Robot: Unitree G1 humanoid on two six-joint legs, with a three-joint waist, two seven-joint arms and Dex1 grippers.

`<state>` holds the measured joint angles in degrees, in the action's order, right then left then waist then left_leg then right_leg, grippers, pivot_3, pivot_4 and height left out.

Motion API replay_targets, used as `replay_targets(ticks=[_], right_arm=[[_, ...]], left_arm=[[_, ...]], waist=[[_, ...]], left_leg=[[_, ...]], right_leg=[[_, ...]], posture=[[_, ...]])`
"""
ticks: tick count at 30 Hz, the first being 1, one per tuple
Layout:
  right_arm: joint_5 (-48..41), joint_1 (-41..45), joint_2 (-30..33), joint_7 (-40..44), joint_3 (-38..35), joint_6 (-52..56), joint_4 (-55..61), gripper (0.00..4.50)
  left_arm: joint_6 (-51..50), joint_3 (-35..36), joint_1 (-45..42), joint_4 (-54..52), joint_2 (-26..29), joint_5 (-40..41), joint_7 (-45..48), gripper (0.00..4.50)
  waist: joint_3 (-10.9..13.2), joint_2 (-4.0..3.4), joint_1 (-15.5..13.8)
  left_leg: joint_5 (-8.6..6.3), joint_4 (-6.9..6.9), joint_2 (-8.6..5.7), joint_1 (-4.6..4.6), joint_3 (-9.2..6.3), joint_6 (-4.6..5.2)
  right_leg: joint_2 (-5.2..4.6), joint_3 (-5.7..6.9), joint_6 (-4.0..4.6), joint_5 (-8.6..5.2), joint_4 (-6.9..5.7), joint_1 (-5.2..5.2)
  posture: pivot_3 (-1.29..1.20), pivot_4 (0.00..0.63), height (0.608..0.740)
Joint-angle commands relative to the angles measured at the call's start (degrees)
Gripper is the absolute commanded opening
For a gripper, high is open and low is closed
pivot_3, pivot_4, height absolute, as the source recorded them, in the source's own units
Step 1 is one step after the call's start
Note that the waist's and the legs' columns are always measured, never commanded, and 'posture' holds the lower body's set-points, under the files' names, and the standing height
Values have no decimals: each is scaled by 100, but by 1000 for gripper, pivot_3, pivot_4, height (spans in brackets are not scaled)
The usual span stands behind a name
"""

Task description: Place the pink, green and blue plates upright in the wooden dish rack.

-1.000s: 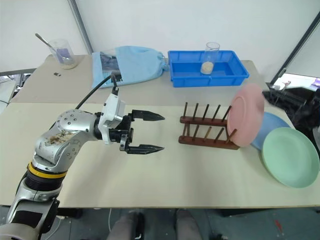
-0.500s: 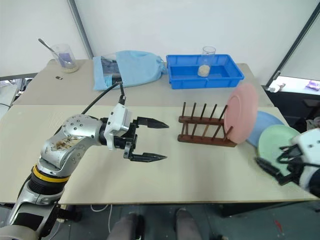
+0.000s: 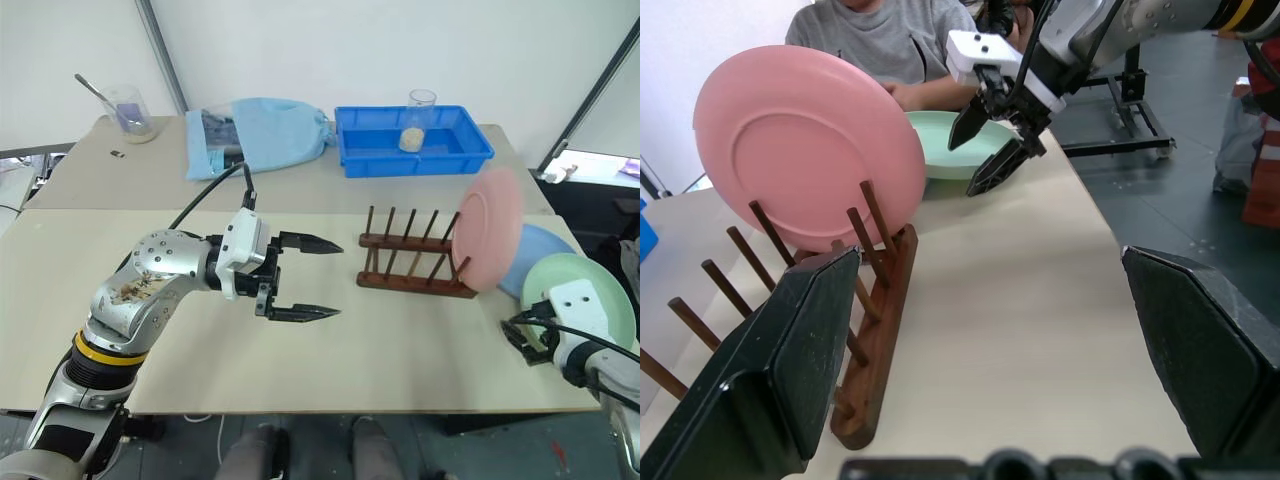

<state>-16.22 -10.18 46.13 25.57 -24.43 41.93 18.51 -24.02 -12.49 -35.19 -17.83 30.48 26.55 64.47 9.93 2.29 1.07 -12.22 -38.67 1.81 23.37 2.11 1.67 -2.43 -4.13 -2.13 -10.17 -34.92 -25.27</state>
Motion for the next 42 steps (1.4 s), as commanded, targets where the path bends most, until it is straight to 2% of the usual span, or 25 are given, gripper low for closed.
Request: replay_targets(ticks=[1, 10, 11, 16, 21, 24, 28, 31, 34, 38, 40, 42], right_arm=[[288, 191, -16, -144, 60, -262, -217, 3298], [357, 403, -112, -199, -8, 146, -133, 220], [337, 385, -130, -214, -66, 223, -36, 25], [419, 154, -127, -313, -419, 447, 598, 25], [720, 351, 215, -427, -976, 312, 1406, 25], [595, 1249, 569, -376, -1153, 29, 1444, 25], [52, 2813, 832, 3, -842, -520, 1073, 25], [-928, 4070, 538, 285, -576, -403, 919, 25], [-1951, 4820, 117, 372, -443, 71, 904, 25], [-3574, 4968, -361, 51, -738, 1095, 913, 25], [-4736, 4844, -477, -176, -935, 1581, 859, 25], [-5290, 4705, -497, -411, -997, 1754, 830, 25]], left_arm=[[103, -10, -50, -84, -40, -64, -51, 4500], [122, 30, -23, -103, -43, -139, -125, 4500], [121, 37, -22, -105, -44, -143, -132, 4500], [108, 87, -1, -98, -28, -128, -126, 4500], [-23, 295, -6, -36, -65, 76, -187, 4500], [-226, 482, -55, 10, -83, 290, -305, 4500], [-399, 644, -24, 24, 3, 350, -452, 4500], [-399, 690, 47, 41, 173, 276, -445, 4500], [-341, 675, 120, 29, 295, 219, -426, 4500], [-339, 679, 139, -52, 344, 284, -412, 4500], [-299, 653, 150, -58, 378, 264, -372, 4500], [-272, 628, 154, -64, 397, 248, -340, 4500]], waist=[[0, 0, -4], [0, 0, -7], [0, 0, -4], [-1, -1, -7], [0, -5, -1], [5, -14, 46], [12, -16, 127], [12, -16, 148], [12, -16, 168], [12, -15, 90], [12, -15, 26], [12, -15, -10]], left_leg=[[0, 0, -2, 1, 0, 0], [0, -9, -1, -5, -2, 0], [0, -9, -1, -7, -2, 0], [0, -8, 0, -7, -3, 0], [0, -8, -1, -3, -1, 0], [0, -11, 1, -7, 2, 0], [0, -9, 1, -11, -2, 0], [0, -4, 6, -17, -13, 0], [1, 0, 7, -12, -12, 1], [-5, 9, 3, 6, -21, 9], [-7, 10, 4, 14, -24, 13], [-11, 10, 1, 34, -24, 18]], right_leg=[[-1, -1, 0, 0, 0, 0], [-1, -1, -1, 1, -4, 6], [-1, -1, -1, 1, -5, 7], [0, 0, -1, 1, -8, 6], [-3, -1, -2, 1, -6, 2], [-3, -3, -2, 1, -6, 2], [0, 1, -2, 1, -5, 2], [9, 8, -1, 1, -10, 9], [10, 4, 1, 1, -8, 7], [7, 8, -7, -3, -5, 3], [-3, 8, -15, -5, -5, 0], [-11, 8, -12, 4, 1, -10]], posture=[[0, 150, 740], [0, 150, 740], [0, 150, 740], [0, 150, 740], [0, 150, 740], [0, 150, 740], [0, 150, 740], [0, 150, 740], [0, 150, 740], [0, 150, 740], [0, 150, 740], [0, 150, 740]])
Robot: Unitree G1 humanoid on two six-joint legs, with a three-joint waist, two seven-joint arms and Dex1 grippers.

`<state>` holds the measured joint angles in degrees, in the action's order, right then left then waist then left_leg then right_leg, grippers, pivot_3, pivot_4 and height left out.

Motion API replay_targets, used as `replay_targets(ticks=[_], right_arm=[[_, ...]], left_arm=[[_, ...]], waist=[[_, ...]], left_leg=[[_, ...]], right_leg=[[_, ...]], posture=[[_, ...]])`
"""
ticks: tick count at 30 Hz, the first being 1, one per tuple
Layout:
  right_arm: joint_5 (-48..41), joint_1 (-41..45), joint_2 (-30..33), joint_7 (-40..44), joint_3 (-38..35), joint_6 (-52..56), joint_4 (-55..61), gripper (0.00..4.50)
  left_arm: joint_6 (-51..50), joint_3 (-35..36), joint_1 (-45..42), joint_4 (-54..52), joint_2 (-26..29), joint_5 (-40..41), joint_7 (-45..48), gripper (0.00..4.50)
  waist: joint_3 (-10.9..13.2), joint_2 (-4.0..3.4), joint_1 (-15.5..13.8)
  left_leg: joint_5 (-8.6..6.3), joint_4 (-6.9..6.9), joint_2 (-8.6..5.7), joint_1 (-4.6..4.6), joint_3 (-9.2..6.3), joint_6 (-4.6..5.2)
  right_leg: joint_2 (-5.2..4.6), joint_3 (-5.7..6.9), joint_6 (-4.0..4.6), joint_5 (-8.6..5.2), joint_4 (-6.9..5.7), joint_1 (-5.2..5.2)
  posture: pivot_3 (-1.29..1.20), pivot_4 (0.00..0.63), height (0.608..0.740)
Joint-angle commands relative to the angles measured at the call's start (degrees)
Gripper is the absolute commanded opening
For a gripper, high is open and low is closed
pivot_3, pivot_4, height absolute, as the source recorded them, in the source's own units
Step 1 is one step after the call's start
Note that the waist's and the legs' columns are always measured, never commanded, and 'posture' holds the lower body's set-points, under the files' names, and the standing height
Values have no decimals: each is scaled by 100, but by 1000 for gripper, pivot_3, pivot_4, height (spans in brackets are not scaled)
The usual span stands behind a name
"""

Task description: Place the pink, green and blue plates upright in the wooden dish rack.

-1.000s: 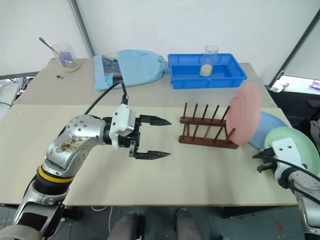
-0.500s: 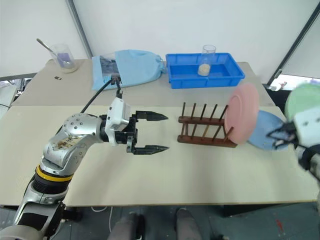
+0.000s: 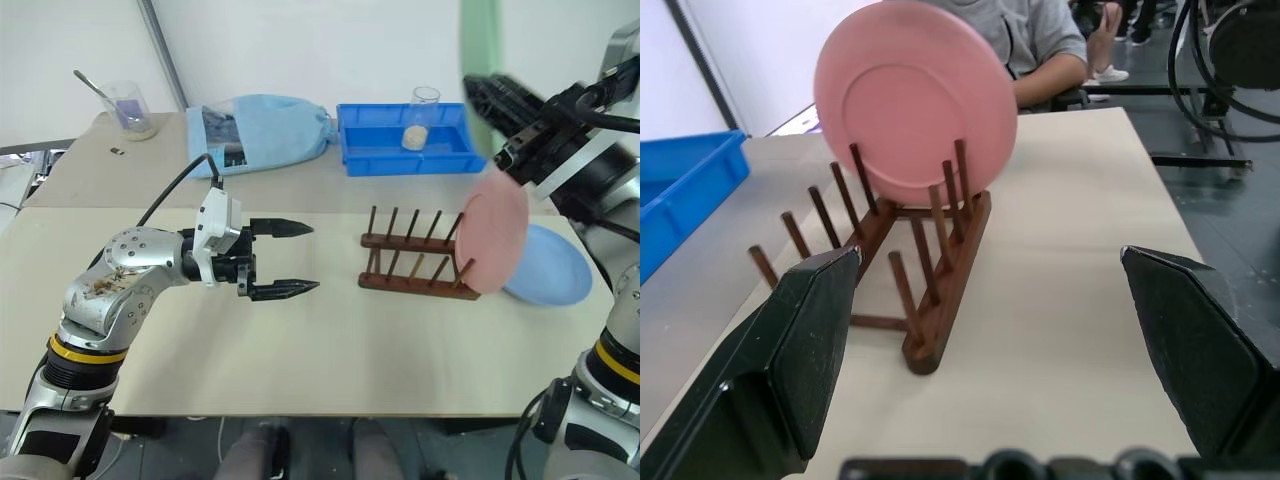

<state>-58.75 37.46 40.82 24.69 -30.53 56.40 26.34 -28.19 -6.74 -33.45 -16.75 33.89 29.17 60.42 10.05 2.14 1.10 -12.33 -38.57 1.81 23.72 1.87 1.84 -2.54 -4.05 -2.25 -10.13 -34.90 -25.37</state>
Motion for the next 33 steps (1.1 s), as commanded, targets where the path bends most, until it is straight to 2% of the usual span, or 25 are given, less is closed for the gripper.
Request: replay_targets(ticks=[1, 6, 11, 19, 27, 33], right_arm=[[-1258, -121, -18, -538, -418, 335, -58, 25], [-2126, -517, -20, -1130, -354, 404, -448, 25], [-2283, -936, 36, -1289, -224, 306, -672, 25], [-3073, -1089, 66, -1924, -206, 256, -986, 25], [-3334, -1134, 152, -2328, -92, 193, -1193, 25], [-3176, -1074, 209, -2532, 103, 171, -1395, 25]], left_arm=[[150, 42, -37, -170, 53, -15, 69, 4500], [325, -90, -180, -79, -17, -116, 143, 4500], [238, -53, -295, -49, -124, -14, 120, 4500], [213, 43, -346, -23, -77, 57, 147, 4500], [41, 172, -395, -66, -119, 350, 116, 4500], [72, 166, -440, -4, -116, 303, 96, 4500]], waist=[[0, 0, -18], [0, 0, -25], [0, 0, -14], [0, 0, 31], [0, 0, 23], [0, 0, 24]], left_leg=[[-2, 0, -2, 5, 0, 2], [-2, -3, -4, 6, 0, 2], [-1, -13, -3, 1, 2, 2], [-1, -15, 0, -7, 4, 2], [-1, -15, -1, 1, 4, 2], [-1, -16, -1, 0, 4, 3]], right_leg=[[-3, 0, 0, 2, 1, -4], [-2, 0, -4, -14, 6, 0], [9, -1, 3, -20, -6, 2], [14, -3, 6, -17, -9, 4], [13, -4, 2, -16, -3, 4], [14, -4, 3, -16, -4, 4]], posture=[[0, 150, 740], [0, 150, 740], [0, 150, 740], [0, 150, 740], [0, 150, 740], [0, 150, 740]])
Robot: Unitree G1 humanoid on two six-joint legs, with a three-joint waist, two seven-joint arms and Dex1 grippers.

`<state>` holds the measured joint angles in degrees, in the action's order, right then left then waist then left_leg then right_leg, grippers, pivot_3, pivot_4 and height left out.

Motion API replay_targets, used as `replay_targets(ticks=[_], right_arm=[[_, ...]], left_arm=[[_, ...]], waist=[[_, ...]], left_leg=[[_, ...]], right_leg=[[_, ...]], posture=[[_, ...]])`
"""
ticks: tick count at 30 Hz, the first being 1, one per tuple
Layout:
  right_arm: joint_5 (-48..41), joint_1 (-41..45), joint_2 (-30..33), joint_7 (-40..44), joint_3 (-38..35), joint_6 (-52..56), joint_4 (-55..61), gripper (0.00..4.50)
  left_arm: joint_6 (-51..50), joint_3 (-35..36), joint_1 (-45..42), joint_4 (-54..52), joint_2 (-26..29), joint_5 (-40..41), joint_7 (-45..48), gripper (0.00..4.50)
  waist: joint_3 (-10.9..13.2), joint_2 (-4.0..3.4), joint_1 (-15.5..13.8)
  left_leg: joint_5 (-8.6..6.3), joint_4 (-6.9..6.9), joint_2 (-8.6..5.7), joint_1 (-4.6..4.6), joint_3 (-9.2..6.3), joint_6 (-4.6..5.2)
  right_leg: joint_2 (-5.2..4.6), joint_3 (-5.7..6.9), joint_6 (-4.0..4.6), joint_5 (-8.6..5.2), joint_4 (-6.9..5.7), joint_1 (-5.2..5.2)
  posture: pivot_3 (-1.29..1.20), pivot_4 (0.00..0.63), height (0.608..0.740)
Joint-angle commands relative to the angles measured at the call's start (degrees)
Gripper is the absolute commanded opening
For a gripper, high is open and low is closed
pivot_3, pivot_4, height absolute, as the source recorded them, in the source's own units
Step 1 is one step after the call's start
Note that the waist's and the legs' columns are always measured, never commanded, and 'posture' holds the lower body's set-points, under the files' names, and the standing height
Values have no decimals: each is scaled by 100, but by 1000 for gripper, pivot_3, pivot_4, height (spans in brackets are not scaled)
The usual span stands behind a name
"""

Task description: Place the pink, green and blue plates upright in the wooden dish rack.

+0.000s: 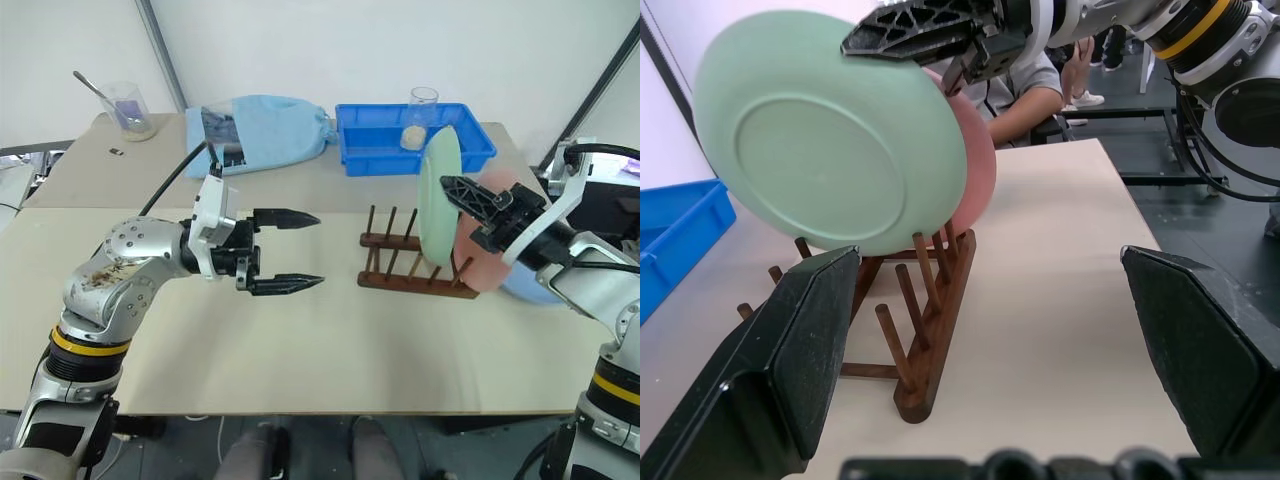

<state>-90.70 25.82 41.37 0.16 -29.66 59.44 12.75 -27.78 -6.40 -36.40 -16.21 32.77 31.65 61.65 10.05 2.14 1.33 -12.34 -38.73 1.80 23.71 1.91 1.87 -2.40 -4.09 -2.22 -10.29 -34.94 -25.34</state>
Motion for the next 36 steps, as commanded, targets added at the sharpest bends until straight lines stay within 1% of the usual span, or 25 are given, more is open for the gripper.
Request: replay_targets(ticks=[1, 6, 8, 9, 10, 11, 13, 16, 18, 19, 22, 25, 26, 29, 33, 36], right_arm=[[58, 107, 183, -111, 68, -111, -76, 25], [275, 268, 194, -282, 213, -224, -264, 25], [419, 322, 222, -261, 243, -255, -274, 789], [477, 355, 236, -225, 257, -261, -253, 1085], [532, 391, 264, -210, 273, -253, -242, 1664], [584, 423, 292, -199, 288, -246, -237, 1664], [707, 503, 351, -269, 299, -254, -288, 2498], [999, 576, 539, -133, 310, -239, -316, 3513], [1271, 635, 765, 182, 350, -260, -228, 4222], [1391, 707, 916, 367, 343, -281, -221, 4479], [1603, 838, 1152, 724, 297, -300, -284, 4479], [1892, 987, 1712, 1672, 58, -450, -407, 4479], [2051, 844, 2018, 2097, -80, -462, -383, 4479], [2565, 146, 2851, 3238, -444, -369, -229, 4479], [3011, -545, 3417, 4269, -900, -336, -161, 4479], [4106, -1842, 3700, 5573, -1415, -609, 119, 4479]], left_arm=[[32, 132, -141, -64, -7, 54, -35, 4500], [56, 117, -125, -75, -4, 27, -58, 4500], [62, 114, -127, -74, -5, 16, -67, 4500], [64, 113, -126, -75, -6, 13, -71, 4500], [69, 110, -122, -74, -7, 8, -73, 4500], [75, 106, -118, -73, -8, 3, -73, 4500], [81, 98, -108, -80, -14, -2, -79, 4500], [87, 86, -107, -86, -35, -3, -88, 4500], [83, 86, -103, -96, -40, 3, -85, 4500], [77, 86, -103, -102, -42, 10, -85, 4500], [19, 82, -108, -128, -41, 55, -74, 4500], [-118, 97, -88, -225, -1, 155, -58, 4500], [-172, 98, -49, -291, 40, 193, -16, 4500], [-299, 10, 108, -515, 230, 189, 114, 4500], [-423, -79, 222, -766, 275, 258, 82, 4500], [-285, -132, 288, -823, 203, 120, -31, 4500]], waist=[[0, 0, 0], [0, 0, 13], [0, 0, 9], [0, 0, 6], [0, 0, 5], [0, 0, 7], [0, 0, 8], [0, 0, -7], [0, 0, -19], [0, 0, -24], [0, -1, -31], [1, -1, -32], [1, -2, -32], [2, -4, -66], [2, -4, -44], [1, -4, -54]], left_leg=[[0, 0, 0, 0, 0, 0], [0, -1, 1, -6, 1, 0], [0, -3, 1, -8, 1, 0], [0, -3, 1, -8, 1, 0], [0, -4, 1, -9, 1, 0], [0, -4, 0, -9, 1, 0], [0, -2, 0, -6, 2, 0], [0, -1, 0, 4, 1, 0], [0, 0, -1, 5, 1, 0], [0, 0, -1, 6, 1, 0], [0, 0, -2, 7, 2, 0], [0, -1, -2, 6, 2, 0], [0, -1, -1, 5, 2, 0], [0, 2, -1, 7, 1, 0], [-5, 5, 2, 4, 4, 5], [-5, 0, 1, 0, 10, 4]], right_leg=[[0, 0, 0, 0, 0, 0], [0, -1, 0, 0, -1, 5], [0, -1, 0, 1, -2, 7], [0, -1, 1, 1, -2, 8], [0, -1, 1, 1, -2, 8], [0, -1, 1, 1, -2, 7], [0, -2, 1, 1, 0, 5], [0, -1, 0, 0, 2, -2], [0, -1, -1, -1, 5, -2], [0, -1, -2, -1, 6, -2], [-2, -1, -1, -1, 7, -3], [-1, -1, -1, -2, 6, -3], [-1, 0, -1, -2, 6, -3], [-2, 3, 4, -8, 6, -6], [-6, 3, 5, -17, 7, -2], [-8, 1, 3, -14, 2, -1]], posture=[[0, 150, 740], [0, 150, 740], [0, 150, 740], [0, 150, 740], [0, 150, 740], [0, 150, 740], [0, 150, 740], [0, 150, 740], [0, 150, 740], [0, 150, 740], [0, 150, 740], [0, 150, 740], [0, 150, 740], [0, 150, 740], [0, 150, 740], [0, 150, 740]])
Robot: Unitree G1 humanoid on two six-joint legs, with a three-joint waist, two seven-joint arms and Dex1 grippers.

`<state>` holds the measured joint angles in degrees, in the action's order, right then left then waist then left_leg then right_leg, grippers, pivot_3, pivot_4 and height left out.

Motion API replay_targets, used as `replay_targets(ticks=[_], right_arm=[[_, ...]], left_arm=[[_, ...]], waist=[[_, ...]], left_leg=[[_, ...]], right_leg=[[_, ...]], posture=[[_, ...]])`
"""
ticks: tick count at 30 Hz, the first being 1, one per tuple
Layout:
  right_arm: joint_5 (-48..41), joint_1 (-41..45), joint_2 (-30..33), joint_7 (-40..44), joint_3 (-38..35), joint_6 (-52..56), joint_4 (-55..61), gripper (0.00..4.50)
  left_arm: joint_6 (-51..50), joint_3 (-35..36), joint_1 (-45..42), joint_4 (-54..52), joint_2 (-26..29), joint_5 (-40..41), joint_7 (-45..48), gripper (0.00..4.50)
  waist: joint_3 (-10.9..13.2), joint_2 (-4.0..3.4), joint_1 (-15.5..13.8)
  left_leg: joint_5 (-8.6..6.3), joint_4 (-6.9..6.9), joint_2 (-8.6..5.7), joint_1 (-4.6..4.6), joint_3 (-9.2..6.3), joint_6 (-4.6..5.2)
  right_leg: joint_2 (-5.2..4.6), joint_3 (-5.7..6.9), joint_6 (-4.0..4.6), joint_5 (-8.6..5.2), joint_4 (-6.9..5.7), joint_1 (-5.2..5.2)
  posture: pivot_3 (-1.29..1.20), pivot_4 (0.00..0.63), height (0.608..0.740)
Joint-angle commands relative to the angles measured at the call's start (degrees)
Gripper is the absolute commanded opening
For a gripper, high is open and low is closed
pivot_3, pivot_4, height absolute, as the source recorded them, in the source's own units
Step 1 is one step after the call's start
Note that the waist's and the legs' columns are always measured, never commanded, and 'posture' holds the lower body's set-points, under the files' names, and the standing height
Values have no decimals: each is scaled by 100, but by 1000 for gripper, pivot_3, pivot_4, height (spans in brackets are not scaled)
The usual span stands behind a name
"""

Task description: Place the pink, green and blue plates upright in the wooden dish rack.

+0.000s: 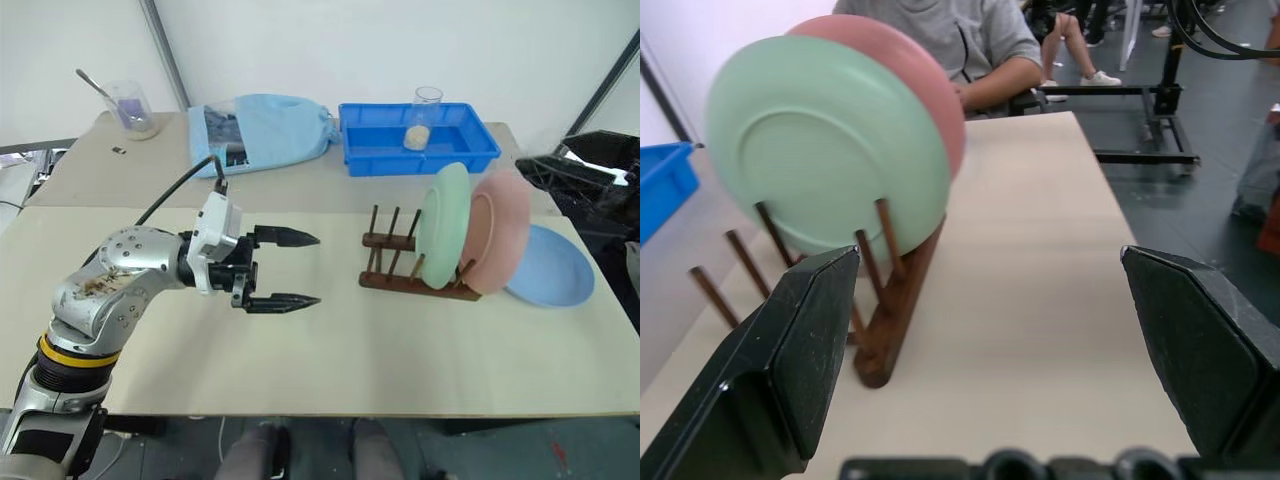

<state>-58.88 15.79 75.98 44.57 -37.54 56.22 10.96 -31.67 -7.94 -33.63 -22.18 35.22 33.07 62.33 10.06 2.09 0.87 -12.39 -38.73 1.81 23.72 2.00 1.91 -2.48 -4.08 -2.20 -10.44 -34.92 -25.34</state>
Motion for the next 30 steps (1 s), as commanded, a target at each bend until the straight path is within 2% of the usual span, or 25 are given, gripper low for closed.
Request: replay_targets(ticks=[1, 4, 7, 11, 14, 17, 22, 27, 30], right_arm=[[1313, -1298, 252, 1509, -805, -454, 348, 4479], [2356, -2298, 123, 2134, -902, -1256, 380, 4479], [3102, -2550, -168, 2089, -277, -2348, 71, 4479], [3840, -1882, -514, 1668, 918, -3406, -796, 4479], [4706, -983, -871, 1281, 2003, -4406, -2006, 4479], [5221, -165, -1188, 1150, 2677, -4984, -2969, 4479], [5755, 885, -1659, 1073, 3400, -5396, -4305, 4479], [6010, 1613, -2019, 939, 3688, -5359, -5311, 4479], [6102, 1815, -2101, 876, 3744, -5323, -5695, 3684]], left_arm=[[147, 0, 32, -241, -60, -63, -122, 4500], [269, -38, 87, -267, -120, -151, -171, 4500], [312, -116, 108, -301, -155, -230, -194, 4500], [331, -205, 128, -356, -184, -305, -200, 4500], [306, -247, 148, -444, -206, -329, -246, 4500], [276, -247, 147, -483, -252, -344, -316, 4500], [229, -265, 151, -546, -294, -341, -427, 4500], [204, -276, 164, -601, -316, -350, -536, 4500], [183, -267, 162, -618, -308, -341, -586, 4500]], waist=[[0, 2, -19], [-1, 0, -20], [0, 1, 9], [3, 6, 85], [4, 6, 139], [3, 3, 163], [1, -4, 169], [1, -4, 158], [1, -4, 139]], left_leg=[[0, -1, 0, -7, 0, 0], [0, -7, -2, -19, 3, -2], [1, -15, -1, -25, 7, -4], [2, -15, 0, -42, 18, -6], [3, -14, 0, -48, 20, -6], [4, -12, -3, -47, 20, -6], [4, 0, -4, -47, 19, -5], [3, 1, -8, -42, 15, -5], [4, -2, -11, -42, 15, -5]], right_leg=[[2, 1, 0, 0, -2, 3], [1, 1, 0, 0, -6, 11], [0, 0, -1, 0, -5, 15], [-1, -6, -1, 1, -3, 20], [1, -8, 2, 2, -10, 19], [2, -10, 3, 5, -12, 19], [6, -13, 3, 6, -16, 18], [5, -16, 1, 7, -11, 20], [2, -17, -4, 10, -10, 24]], posture=[[0, 150, 740], [0, 150, 740], [0, 150, 740], [0, 150, 740], [0, 150, 740], [0, 150, 740], [0, 150, 740], [0, 150, 740], [0, 150, 740]])
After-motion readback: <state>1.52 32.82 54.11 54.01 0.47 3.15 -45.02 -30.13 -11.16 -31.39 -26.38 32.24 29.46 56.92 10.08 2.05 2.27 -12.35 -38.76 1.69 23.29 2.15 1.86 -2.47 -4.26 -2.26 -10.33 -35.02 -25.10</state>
